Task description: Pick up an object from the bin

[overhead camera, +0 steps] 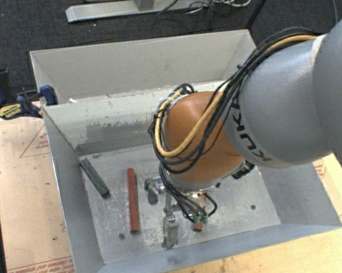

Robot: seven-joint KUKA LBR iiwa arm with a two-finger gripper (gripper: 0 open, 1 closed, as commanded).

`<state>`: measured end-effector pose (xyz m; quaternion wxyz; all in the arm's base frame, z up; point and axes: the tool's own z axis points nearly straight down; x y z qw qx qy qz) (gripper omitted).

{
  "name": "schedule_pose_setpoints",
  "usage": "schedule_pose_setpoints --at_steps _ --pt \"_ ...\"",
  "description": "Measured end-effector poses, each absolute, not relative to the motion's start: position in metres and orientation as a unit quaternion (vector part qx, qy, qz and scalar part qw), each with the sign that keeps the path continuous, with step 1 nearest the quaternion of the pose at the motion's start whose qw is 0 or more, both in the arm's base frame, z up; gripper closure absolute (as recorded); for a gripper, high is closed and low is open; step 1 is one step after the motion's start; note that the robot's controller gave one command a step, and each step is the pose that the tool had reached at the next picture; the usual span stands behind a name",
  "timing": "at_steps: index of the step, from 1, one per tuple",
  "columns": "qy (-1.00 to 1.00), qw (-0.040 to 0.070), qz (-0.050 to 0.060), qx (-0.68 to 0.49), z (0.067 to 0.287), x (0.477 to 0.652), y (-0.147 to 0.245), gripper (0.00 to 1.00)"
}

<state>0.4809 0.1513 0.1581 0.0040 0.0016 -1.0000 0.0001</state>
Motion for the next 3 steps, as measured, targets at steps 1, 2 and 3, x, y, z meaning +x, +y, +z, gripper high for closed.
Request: schedule_pose_setpoints --at_steps 1,2,3 --pt "-1.000 0.001 0.000 0.000 0.162 0.483 0.151 0.00" --pt "-1.000 -0.004 -0.001 -0.012 0.096 0.531 0.106 0.00" --pt "-1.000 -0.003 -0.001 -0.019 0.070 0.546 0.089 0.00"
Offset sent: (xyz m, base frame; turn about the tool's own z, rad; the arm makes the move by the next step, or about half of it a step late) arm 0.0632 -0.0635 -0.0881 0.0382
